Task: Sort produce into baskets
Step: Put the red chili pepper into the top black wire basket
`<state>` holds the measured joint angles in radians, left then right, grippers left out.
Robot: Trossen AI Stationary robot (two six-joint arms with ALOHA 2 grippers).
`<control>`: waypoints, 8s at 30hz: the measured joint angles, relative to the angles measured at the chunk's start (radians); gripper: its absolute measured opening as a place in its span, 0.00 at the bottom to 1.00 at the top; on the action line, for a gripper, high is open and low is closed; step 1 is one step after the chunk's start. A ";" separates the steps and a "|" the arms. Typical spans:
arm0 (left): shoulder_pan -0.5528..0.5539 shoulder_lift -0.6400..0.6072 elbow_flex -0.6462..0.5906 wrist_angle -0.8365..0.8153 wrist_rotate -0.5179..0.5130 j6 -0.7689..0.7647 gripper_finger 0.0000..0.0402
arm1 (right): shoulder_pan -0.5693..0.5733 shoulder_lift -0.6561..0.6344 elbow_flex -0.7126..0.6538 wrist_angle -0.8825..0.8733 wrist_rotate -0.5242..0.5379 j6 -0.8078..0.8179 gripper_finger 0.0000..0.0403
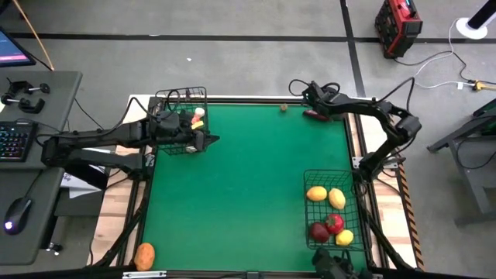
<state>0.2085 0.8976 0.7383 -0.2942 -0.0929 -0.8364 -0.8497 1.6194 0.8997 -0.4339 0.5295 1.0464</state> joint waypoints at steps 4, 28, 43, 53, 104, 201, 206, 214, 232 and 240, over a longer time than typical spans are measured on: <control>0.000 0.000 0.000 -0.001 -0.001 0.000 0.99 | -0.002 0.000 -0.002 -0.011 0.016 0.001 0.00; 0.000 0.000 0.000 -0.001 0.011 0.028 0.99 | 0.188 -0.017 0.000 -0.052 -0.455 -0.045 0.00; 0.000 0.000 0.000 -0.001 0.013 0.028 0.99 | 0.700 0.049 -0.003 0.199 -0.448 0.265 0.00; 0.001 0.000 0.000 0.001 0.086 0.029 0.99 | 0.756 0.047 0.230 0.085 -0.244 0.106 0.00; -0.171 0.025 -0.001 0.133 0.132 0.248 0.99 | 0.826 0.047 0.201 0.022 -0.308 0.258 0.00; -0.615 0.503 0.167 -0.265 -0.363 0.136 0.99 | 0.926 0.350 0.416 0.191 -0.436 0.060 0.00; -0.619 0.533 0.166 -0.284 -0.279 0.518 0.99 | 0.875 0.155 0.396 -0.051 -0.384 -0.111 0.00; -0.494 0.631 0.167 -0.272 -0.131 1.159 0.99 | 0.845 -0.148 0.394 -0.281 -0.276 -0.163 0.00; -0.308 0.943 0.326 -0.276 -0.066 1.468 0.99 | 0.968 -0.256 0.393 -0.357 -0.111 0.011 0.00; -0.303 0.950 0.374 -0.358 -0.020 1.303 0.65 | 0.970 -0.253 0.393 -0.389 -0.098 0.027 0.00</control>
<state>-0.0945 1.8478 1.1127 -0.6520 -0.1133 0.4671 0.1200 1.3666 1.2926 -0.8229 0.4320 1.0734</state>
